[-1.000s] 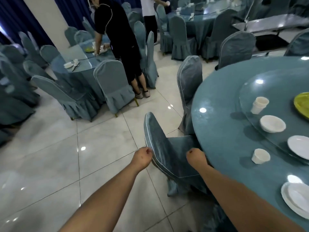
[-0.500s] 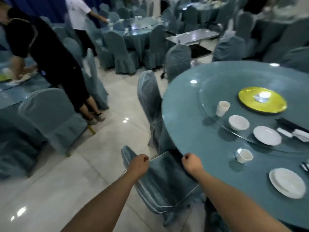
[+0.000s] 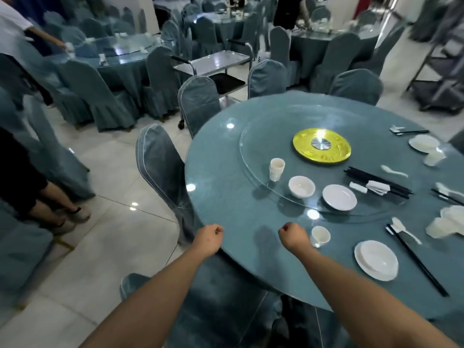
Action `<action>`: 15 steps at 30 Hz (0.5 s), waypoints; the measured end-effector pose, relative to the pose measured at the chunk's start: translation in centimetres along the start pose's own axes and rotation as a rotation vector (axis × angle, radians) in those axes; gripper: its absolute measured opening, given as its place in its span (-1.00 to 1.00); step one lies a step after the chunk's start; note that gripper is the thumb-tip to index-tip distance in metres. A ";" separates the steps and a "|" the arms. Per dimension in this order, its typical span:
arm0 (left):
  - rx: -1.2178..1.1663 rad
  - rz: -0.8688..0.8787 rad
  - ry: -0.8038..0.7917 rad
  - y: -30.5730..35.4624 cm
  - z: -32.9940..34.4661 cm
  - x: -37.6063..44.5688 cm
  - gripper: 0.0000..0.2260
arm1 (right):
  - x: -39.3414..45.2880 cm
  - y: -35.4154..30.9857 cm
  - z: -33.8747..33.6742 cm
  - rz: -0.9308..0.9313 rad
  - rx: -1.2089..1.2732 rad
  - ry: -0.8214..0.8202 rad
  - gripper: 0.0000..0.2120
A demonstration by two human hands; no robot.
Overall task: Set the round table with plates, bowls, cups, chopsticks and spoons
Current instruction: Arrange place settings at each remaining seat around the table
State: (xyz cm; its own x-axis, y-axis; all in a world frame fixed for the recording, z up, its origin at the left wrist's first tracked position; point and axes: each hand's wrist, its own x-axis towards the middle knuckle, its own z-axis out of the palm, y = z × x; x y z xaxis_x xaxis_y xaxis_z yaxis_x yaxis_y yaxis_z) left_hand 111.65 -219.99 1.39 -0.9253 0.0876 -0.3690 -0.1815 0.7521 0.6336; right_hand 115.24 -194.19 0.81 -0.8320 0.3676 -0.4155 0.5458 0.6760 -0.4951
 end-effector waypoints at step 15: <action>0.101 -0.127 0.003 15.1 4.0 18.3 -0.74 | 21.7 0.9 -10.2 -0.073 0.024 -0.060 -0.80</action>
State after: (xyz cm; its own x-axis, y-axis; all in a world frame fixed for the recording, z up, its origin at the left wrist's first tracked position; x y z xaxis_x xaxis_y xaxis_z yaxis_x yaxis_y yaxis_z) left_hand 93.30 -204.37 1.46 -0.8978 -0.0142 -0.4402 -0.2632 0.8186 0.5105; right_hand 96.65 -179.11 -0.87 -0.8625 0.2789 -0.4223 0.4871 0.6839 -0.5431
